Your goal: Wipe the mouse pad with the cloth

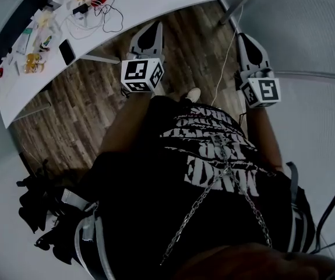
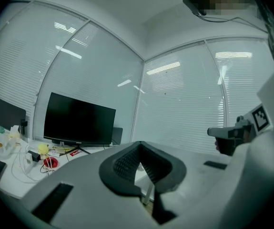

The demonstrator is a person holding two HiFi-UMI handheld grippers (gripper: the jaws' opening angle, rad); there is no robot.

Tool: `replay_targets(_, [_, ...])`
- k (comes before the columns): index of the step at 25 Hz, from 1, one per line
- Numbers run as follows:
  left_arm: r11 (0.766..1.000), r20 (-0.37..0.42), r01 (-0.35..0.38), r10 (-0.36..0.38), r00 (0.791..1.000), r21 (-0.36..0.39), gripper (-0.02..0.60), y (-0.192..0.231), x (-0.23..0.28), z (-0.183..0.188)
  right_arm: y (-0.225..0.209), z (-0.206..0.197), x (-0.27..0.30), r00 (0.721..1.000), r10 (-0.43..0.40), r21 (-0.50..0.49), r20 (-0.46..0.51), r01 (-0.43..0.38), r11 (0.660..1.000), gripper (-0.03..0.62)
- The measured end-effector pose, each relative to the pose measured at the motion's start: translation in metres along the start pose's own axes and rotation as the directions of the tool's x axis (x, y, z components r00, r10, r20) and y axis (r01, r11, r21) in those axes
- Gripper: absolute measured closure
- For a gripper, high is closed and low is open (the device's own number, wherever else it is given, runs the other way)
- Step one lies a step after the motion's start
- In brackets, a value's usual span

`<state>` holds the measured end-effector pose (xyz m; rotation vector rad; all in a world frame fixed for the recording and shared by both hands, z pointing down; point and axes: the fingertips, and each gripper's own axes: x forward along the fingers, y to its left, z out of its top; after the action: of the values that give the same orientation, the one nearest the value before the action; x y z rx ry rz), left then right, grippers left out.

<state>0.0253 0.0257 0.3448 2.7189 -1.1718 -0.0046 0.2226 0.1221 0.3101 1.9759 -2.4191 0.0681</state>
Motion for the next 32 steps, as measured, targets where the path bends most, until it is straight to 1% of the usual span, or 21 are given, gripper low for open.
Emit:
replay_targets(3, [1.000, 0.025, -0.030, 0.029, 0.999, 0.008, 0.577, -0.007, 0.009, 0.007, -0.013, 0.005, 0.011, 0.999, 0.031, -0.008, 0.015, -0.031, 0.999, 0.599])
replay_targets(8, [0.998, 0.030, -0.057, 0.056, 0.998, 0.036, 0.577, -0.010, 0.018, 0.015, -0.024, 0.005, 0.026, 0.997, 0.076, -0.014, 0.003, -0.076, 0.997, 0.599])
replay_targets(12, [0.996, 0.015, -0.080, 0.080, 0.997, 0.031, 0.577, 0.001, 0.025, 0.011, -0.034, -0.005, 0.043, 0.997, 0.077, 0.028, -0.020, -0.076, 0.997, 0.599])
replay_targets(16, [0.996, -0.006, -0.090, 0.091, 0.996, 0.018, 0.577, 0.018, 0.041, 0.000, -0.041, -0.011, 0.062, 0.996, 0.078, 0.018, -0.033, -0.078, 0.997, 0.599])
replay_targets(20, [0.996, -0.012, -0.085, 0.085, 0.996, 0.014, 0.577, 0.033, 0.070, -0.003, -0.058, -0.014, 0.088, 0.997, 0.068, 0.012, -0.045, -0.068, 0.998, 0.599])
replay_targets(27, [0.996, -0.043, -0.084, 0.084, 0.996, -0.008, 0.577, 0.082, 0.128, -0.011, -0.084, -0.017, 0.159, 0.996, 0.054, 0.011, -0.077, -0.054, 0.998, 0.599])
replay_targets(32, [0.992, -0.034, -0.126, 0.126, 0.992, -0.023, 0.577, 0.141, 0.165, -0.003, -0.089, -0.021, 0.214, 0.992, 0.065, 0.008, -0.106, -0.064, 0.998, 0.599])
